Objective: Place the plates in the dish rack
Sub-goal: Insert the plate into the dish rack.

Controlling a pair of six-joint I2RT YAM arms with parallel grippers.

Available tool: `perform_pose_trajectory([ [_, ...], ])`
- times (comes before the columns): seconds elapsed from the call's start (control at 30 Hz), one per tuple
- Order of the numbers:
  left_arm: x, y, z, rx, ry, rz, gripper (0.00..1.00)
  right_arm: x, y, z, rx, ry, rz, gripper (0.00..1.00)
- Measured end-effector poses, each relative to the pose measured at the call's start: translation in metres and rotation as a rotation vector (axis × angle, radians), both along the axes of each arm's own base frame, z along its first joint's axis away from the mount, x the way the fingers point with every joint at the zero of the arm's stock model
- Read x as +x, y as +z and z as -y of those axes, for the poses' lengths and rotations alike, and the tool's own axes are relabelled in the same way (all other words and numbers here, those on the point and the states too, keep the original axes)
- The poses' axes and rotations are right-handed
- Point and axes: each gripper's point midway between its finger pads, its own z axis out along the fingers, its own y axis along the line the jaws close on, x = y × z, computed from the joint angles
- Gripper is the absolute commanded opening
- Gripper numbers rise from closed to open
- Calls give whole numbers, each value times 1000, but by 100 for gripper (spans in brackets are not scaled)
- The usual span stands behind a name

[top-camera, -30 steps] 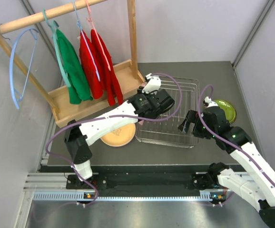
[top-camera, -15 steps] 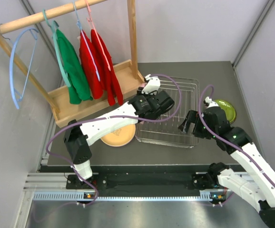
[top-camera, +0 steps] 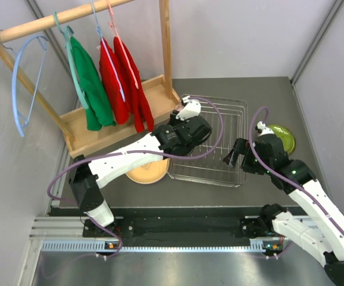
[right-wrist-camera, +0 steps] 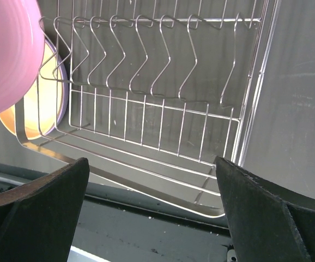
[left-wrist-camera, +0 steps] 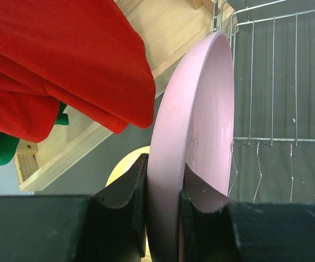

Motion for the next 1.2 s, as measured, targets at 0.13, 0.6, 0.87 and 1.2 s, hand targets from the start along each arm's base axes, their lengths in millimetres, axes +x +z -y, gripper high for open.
perform_pose_trajectory([
  [0.13,-1,-4,-1,11,-6,-4,0,0,0,0,1,0,0,99],
  [0.6,-8,-26,0,22,-1,-29,6,0,0,0,1,0,0,99],
  [0.87,-11,-54,2,30,52,-81,63,0,-2,-1,1,1,-2,99],
  [1.2,-10,-30,0,-21,95,-47,87,-2,-10,0,0,-5,-22,99],
])
